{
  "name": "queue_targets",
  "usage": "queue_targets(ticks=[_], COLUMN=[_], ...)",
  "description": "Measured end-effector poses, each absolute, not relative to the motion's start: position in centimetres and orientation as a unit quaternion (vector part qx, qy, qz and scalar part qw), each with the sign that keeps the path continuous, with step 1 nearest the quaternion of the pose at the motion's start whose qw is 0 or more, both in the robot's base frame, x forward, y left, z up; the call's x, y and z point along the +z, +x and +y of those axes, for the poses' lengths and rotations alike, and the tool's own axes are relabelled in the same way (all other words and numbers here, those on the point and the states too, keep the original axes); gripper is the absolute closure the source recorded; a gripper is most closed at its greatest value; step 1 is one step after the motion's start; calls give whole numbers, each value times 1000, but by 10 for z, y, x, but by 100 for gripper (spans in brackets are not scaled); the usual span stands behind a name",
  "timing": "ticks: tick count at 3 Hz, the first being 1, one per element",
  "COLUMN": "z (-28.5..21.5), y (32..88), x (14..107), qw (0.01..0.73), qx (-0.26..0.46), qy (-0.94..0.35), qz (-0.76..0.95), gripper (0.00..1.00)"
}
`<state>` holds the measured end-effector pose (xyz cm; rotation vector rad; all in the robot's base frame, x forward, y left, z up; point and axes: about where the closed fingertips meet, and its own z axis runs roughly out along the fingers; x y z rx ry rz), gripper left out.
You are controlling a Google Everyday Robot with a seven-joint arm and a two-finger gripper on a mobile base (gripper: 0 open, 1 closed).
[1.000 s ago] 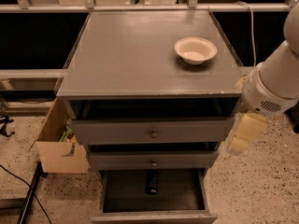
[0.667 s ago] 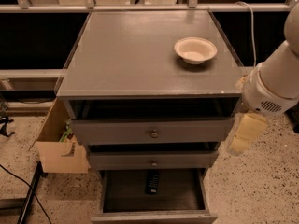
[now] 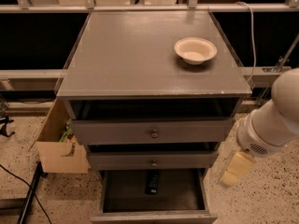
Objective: Pick rxbar blueberry from bottom drawer and place on counter
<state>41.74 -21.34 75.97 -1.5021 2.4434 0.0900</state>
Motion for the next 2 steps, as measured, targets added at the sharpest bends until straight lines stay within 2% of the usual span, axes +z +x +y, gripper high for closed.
queue_targets(ticks=[2], z=[-204], y=[387], x=[616], qw=[174], qx=[113], qy=[-485], qz=[849], gripper=[0])
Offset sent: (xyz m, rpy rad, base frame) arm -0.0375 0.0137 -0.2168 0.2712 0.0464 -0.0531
